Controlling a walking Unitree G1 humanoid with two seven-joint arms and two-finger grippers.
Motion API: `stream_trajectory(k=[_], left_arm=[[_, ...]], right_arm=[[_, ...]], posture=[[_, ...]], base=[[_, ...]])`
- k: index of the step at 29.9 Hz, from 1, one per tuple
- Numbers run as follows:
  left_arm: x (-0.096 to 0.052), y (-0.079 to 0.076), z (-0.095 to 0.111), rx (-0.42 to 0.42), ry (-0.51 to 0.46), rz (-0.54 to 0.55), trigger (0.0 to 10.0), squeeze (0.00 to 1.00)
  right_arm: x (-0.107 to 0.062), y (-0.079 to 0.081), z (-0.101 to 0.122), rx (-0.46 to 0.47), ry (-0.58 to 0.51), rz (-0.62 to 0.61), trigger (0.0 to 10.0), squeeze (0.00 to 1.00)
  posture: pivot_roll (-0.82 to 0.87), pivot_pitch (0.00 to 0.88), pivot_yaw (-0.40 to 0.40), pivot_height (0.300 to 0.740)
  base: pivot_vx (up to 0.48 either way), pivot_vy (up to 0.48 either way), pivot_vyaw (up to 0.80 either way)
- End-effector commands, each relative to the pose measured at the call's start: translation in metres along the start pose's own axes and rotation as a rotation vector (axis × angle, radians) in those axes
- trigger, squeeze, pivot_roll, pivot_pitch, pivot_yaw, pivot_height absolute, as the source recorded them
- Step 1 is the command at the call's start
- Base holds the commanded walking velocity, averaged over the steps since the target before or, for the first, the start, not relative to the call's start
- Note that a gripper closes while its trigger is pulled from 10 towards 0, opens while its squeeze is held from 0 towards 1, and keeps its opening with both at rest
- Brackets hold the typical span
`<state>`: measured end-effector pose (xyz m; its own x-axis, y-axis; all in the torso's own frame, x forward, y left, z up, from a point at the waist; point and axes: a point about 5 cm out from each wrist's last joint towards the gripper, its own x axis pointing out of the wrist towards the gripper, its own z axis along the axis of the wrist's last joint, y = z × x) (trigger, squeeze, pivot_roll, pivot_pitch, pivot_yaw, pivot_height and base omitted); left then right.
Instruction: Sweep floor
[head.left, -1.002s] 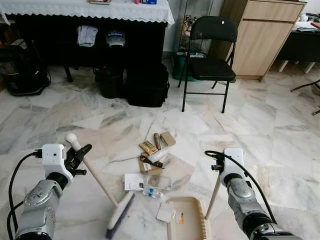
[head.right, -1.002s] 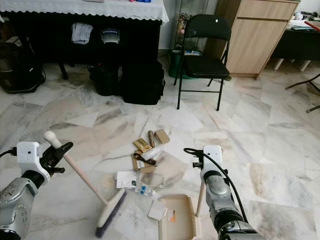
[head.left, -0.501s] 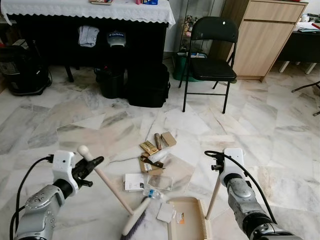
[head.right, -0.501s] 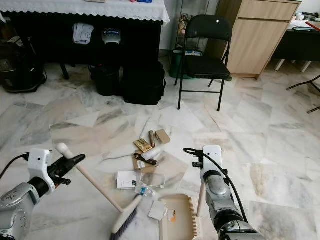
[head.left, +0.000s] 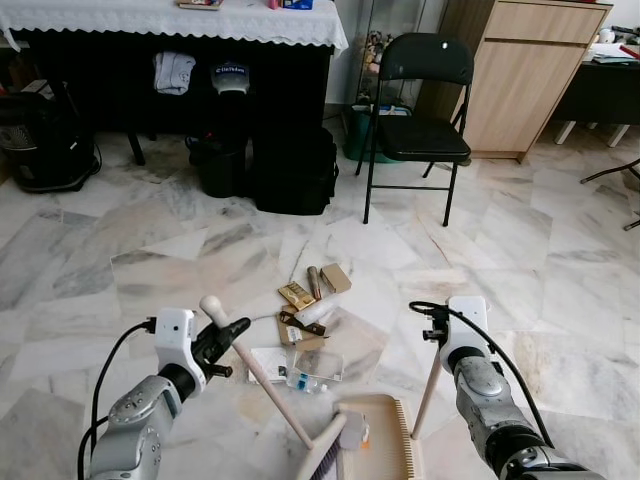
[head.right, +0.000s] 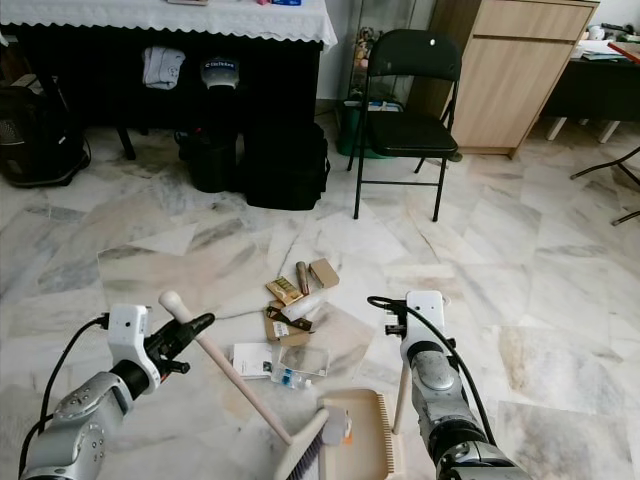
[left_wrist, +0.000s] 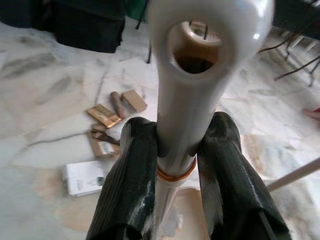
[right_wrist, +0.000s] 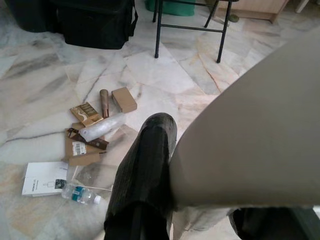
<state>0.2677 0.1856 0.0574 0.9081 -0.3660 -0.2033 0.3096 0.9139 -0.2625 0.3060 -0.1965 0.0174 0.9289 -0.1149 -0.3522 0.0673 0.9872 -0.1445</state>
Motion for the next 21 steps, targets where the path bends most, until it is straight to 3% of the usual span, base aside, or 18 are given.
stream_trajectory(k=[1,10,13,21], left_arm=[[0.003,-0.016,0.008,-0.080,-0.032,-0.106,10.0,0.00],[0.006,-0.029,0.030,-0.139,-0.130,-0.176,10.0,0.00],[0.008,-0.025,0.038,-0.103,-0.156,-0.147,10.0,0.00],[0.001,0.005,0.057,0.037,-0.197,0.012,10.0,0.00]], right_arm=[[0.001,-0.006,0.002,-0.020,0.002,-0.017,10.0,0.00],[0.001,-0.006,0.002,-0.018,0.000,-0.017,10.0,0.00],[0.001,-0.006,0.002,-0.018,-0.001,-0.018,10.0,0.00],[0.001,-0.007,0.002,-0.014,-0.003,-0.023,10.0,0.00]], posture=[[0.06,0.000,-0.110,0.740],[0.06,0.000,-0.109,0.740],[0.06,0.000,-0.109,0.740],[0.05,0.000,-0.106,0.740]], base=[[0.000,0.000,0.00],[0.000,0.000,0.00],[0.000,0.000,0.00],[0.000,0.000,0.00]])
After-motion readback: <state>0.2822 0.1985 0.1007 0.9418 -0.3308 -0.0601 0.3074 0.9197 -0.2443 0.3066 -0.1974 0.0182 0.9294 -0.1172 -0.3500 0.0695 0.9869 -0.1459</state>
